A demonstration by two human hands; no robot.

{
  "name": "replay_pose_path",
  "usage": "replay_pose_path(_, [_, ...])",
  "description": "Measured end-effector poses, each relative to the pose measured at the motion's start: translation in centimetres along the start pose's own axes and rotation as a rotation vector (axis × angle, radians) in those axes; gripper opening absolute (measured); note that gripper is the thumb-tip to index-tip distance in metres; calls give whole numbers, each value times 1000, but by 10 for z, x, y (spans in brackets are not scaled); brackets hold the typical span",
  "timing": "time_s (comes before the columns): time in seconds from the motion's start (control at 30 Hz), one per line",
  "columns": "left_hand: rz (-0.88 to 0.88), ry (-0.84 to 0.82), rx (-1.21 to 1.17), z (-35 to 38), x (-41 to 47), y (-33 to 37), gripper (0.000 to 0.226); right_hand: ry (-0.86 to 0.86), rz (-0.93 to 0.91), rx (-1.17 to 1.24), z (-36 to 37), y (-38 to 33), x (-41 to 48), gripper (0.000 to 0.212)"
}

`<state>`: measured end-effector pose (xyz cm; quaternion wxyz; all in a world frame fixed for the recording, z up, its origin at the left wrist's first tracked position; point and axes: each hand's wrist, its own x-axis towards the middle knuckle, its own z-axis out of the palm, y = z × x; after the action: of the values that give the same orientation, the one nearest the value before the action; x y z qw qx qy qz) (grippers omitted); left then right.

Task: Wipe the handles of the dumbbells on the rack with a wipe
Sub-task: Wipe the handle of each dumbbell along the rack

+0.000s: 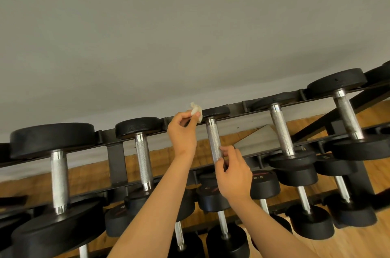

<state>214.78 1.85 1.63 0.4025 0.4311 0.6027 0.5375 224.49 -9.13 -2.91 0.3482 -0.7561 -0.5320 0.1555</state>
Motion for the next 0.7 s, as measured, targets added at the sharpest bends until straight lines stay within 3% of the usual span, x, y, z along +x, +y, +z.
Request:
replay_pose_path(0.5, [-231, 119, -140, -3, -5, -18, 3, -10, -2, 9, -1, 1, 0, 25])
replay_pose_path(0.7, [-313, 57, -247, -3, 10, -27, 11, 1, -9, 12, -2, 0, 0, 32])
